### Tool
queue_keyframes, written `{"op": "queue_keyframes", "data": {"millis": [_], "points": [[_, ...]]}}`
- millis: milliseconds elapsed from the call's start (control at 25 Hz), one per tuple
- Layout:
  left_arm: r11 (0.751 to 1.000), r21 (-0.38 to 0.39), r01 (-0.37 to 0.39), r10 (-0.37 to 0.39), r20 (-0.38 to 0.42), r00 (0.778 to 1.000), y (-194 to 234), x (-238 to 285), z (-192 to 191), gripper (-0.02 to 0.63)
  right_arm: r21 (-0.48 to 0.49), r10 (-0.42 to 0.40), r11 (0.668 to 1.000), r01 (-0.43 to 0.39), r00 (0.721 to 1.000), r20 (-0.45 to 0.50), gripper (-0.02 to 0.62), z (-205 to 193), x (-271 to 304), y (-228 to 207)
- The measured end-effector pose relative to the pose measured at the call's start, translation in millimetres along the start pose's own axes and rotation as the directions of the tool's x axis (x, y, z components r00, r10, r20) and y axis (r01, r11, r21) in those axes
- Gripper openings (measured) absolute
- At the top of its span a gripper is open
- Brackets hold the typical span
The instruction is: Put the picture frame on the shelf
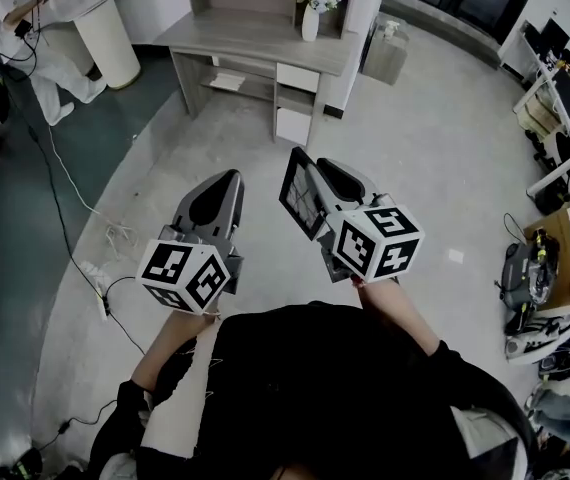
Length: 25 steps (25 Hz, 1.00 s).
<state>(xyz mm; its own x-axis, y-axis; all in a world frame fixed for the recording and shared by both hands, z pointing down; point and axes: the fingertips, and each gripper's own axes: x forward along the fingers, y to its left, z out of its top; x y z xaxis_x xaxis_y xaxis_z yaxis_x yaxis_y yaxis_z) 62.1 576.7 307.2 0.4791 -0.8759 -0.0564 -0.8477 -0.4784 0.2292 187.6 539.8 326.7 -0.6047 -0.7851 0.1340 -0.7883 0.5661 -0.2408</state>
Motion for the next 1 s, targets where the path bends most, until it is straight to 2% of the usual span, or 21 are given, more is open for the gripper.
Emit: {"op": "queue_keyframes", "data": {"millis": [200, 400, 560, 800, 1000], "points": [[0.999, -0.031, -0.011, 0.01, -0.031, 0.999, 16.8, 6.1, -13.3, 0.011, 0.001, -0.009, 1.0, 0.009, 1.0, 0.001, 0.075, -1.4, 12.4, -4.6], [0.999, -0.044, -0.012, 0.011, -0.022, 1.0, 29.5, 21.4, -15.7, 0.011, 0.009, -0.005, 1.0, 0.005, 1.0, -0.001, 0.075, -3.6, 32.2, -17.1], [1.0, -0.015, 0.005, -0.005, 0.009, 1.0, 38.6, 50.9, -10.3, 0.011, 0.012, 0.014, 1.0, -0.014, 1.0, -0.009, 0.074, 0.2, 60.4, -38.0], [0.999, -0.014, -0.046, 0.046, -0.01, 0.999, 65.2, 106.1, -7.1, 0.011, 0.02, 0.029, 0.999, -0.029, 0.999, -0.028, 0.074, 20.5, 109.2, -81.3], [0.997, -0.002, -0.078, 0.078, 0.027, 0.997, 81.0, 155.5, 9.6, 0.011, -0.002, 0.043, 0.999, -0.043, 0.999, -0.023, 0.074, 51.7, 150.2, -118.5]]}}
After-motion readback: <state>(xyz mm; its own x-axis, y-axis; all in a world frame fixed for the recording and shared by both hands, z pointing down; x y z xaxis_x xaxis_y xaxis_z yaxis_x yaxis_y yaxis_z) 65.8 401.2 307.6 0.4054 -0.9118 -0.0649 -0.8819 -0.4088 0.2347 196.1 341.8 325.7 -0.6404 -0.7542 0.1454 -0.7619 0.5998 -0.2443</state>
